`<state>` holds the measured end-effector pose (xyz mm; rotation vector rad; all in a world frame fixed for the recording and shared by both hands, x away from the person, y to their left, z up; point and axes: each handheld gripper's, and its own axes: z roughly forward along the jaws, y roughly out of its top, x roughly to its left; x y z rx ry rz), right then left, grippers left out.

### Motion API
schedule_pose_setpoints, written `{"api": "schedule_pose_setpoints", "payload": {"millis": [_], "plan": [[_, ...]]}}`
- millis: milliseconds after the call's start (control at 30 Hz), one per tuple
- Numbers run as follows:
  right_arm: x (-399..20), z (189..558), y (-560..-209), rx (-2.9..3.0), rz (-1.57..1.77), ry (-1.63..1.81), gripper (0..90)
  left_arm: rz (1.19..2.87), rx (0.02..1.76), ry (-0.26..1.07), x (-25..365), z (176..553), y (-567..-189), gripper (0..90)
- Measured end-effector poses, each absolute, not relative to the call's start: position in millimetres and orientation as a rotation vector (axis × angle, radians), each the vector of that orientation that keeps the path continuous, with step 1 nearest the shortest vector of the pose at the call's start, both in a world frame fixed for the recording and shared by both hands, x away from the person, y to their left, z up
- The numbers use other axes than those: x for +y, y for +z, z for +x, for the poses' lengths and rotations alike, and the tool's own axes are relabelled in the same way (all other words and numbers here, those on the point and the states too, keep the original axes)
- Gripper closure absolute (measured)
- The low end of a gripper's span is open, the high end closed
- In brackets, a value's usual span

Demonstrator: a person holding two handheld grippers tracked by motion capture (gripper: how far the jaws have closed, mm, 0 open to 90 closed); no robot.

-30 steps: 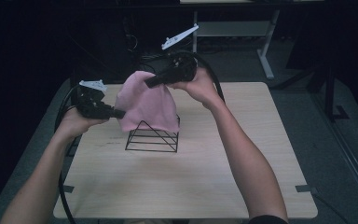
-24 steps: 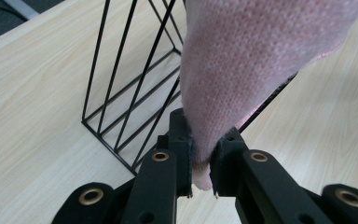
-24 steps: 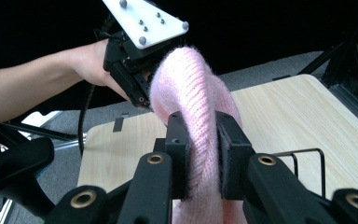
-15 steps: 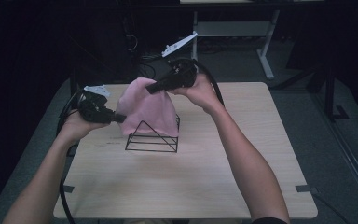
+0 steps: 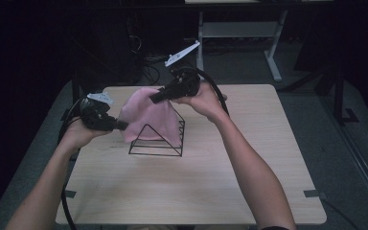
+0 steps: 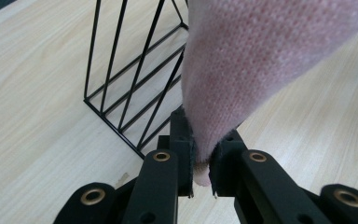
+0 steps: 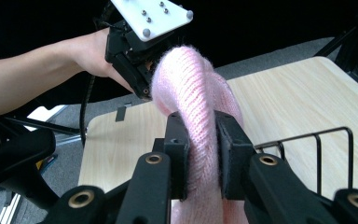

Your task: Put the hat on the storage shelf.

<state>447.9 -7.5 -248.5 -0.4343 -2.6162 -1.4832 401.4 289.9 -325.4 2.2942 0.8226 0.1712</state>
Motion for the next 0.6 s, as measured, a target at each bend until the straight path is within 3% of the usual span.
{"api": "schedule_pose_setpoints", "payload": {"millis": [600], "plan": [[0, 448, -272, -2.618, -0.430, -1.406, 74.9, 2.344, 0.849, 0.166, 291, 401, -348, 81.7]]}}
